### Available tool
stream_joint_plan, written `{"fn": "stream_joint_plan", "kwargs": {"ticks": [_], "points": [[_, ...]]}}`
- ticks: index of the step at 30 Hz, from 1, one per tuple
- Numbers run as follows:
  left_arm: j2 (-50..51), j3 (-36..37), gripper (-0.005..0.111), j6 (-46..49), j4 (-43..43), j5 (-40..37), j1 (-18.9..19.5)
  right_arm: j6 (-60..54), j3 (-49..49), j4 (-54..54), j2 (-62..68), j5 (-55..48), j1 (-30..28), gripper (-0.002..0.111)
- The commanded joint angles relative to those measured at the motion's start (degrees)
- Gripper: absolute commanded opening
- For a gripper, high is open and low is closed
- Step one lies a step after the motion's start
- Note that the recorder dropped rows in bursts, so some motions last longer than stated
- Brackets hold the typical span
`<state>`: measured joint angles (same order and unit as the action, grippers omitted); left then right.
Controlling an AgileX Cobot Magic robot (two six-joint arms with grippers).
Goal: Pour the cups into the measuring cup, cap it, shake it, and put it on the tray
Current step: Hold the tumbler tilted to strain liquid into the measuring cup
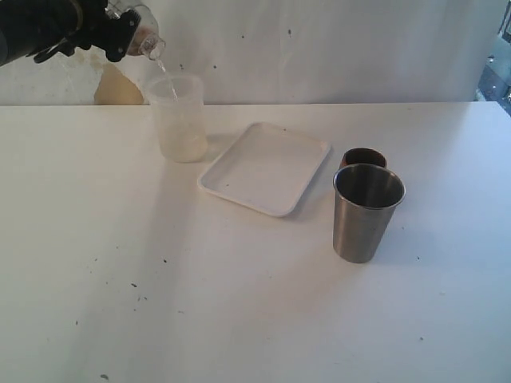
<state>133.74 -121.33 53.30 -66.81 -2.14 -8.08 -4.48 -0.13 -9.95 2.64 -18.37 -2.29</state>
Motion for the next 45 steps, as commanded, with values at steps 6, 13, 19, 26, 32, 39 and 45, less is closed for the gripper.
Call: {"fn": "stream_joint_plan", "kwargs": {"ticks": [6,13,19,26,32,39,45], "points": [[-0.4,-1.8,0.0,-0.8,0.3,0.3,-0.1,0.2,0.1,0.3,-0.4,0.6,0.0,0.0],[-0.4,-1.8,0.0,-1.3,0.3,0.3,-0.1,0.2,0.1,0.3,-0.4,0.6,0.0,0.0],[0.4,-1.8,0.0,-2.4,0.3,-0.7,-0.1,0.2,0.1,0.3,-0.4,0.6,0.0,0.0],[1.7,-2.4,0.0,-2.1,-0.1,-0.7,-0.1,0.2,0.1,0.3,-0.4,0.6,0.0,0.0],[1.8,-2.8,0.0,-2.1,-0.1,0.3,-0.1,0.2,0.1,0.4,-0.4,0.6,0.0,0.0],[1.8,-2.8,0.0,-0.3,-0.7,0.1,-0.3,0.2,0.1,0.4,-0.4,0.6,0.0,0.0],[1.8,-2.8,0.0,1.7,-2.8,-1.8,-0.7,0.2,0.1,0.4,-0.4,0.6,0.0,0.0]]}}
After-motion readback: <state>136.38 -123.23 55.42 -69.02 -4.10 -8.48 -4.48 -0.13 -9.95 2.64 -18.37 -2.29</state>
